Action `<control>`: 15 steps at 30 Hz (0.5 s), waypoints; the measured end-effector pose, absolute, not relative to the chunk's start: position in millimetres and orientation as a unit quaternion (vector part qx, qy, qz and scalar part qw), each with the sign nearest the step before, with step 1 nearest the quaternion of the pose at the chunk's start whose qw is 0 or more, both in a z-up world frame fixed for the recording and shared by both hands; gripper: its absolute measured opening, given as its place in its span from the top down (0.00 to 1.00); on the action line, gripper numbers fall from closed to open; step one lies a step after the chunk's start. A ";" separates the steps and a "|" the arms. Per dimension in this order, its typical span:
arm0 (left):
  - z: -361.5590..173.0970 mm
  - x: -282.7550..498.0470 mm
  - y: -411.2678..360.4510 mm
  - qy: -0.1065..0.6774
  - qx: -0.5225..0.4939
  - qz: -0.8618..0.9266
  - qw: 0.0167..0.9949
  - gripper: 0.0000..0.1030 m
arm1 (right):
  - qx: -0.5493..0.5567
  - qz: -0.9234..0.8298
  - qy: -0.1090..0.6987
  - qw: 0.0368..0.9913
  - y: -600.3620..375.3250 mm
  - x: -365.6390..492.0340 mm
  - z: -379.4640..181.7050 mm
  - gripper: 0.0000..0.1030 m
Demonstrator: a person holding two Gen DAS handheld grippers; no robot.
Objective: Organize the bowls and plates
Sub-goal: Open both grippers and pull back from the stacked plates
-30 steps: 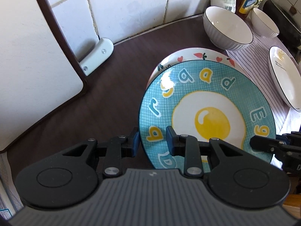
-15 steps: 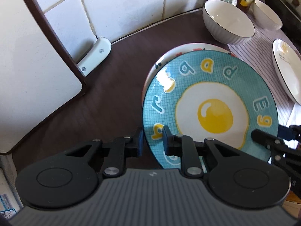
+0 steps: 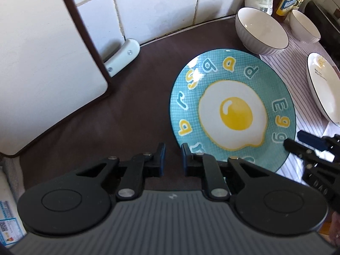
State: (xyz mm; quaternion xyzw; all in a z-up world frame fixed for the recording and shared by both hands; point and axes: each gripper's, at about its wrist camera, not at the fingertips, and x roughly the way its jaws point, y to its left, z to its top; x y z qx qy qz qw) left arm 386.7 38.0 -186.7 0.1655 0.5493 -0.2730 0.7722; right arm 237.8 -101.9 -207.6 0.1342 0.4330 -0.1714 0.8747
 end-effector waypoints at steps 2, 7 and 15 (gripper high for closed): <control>-180.7 382.4 42.8 0.552 0.166 -0.271 0.771 0.86 | 0.138 -0.173 0.429 0.876 -102.2 233.1 -202.9 0.67; -160.5 367.9 51.6 0.563 0.173 -0.265 0.764 0.85 | 0.156 -0.156 0.411 0.885 -103.5 210.2 -181.6 0.67; -116.4 334.9 48.4 0.565 0.180 -0.289 0.752 0.70 | 0.163 -0.139 0.375 0.902 -115.1 172.8 -139.0 0.64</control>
